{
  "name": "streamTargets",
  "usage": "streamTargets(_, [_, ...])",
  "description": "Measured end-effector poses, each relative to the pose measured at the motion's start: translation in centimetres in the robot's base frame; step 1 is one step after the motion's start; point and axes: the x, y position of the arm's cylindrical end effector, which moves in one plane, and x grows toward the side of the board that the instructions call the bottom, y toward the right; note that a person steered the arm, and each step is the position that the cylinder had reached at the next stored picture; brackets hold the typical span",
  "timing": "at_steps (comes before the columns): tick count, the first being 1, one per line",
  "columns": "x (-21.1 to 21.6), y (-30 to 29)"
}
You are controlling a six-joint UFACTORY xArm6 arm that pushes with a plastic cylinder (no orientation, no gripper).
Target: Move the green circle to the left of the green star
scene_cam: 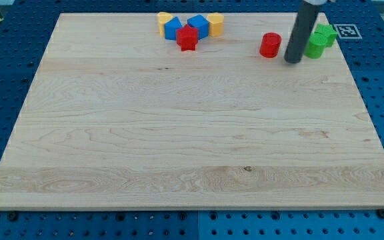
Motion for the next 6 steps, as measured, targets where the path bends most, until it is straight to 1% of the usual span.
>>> streamTargets(1, [0.8, 2.9])
streamTargets(2, [0.1, 4.6])
streamTargets(5, [-4.7, 4.9])
streamTargets(6, [-5.1, 5.3])
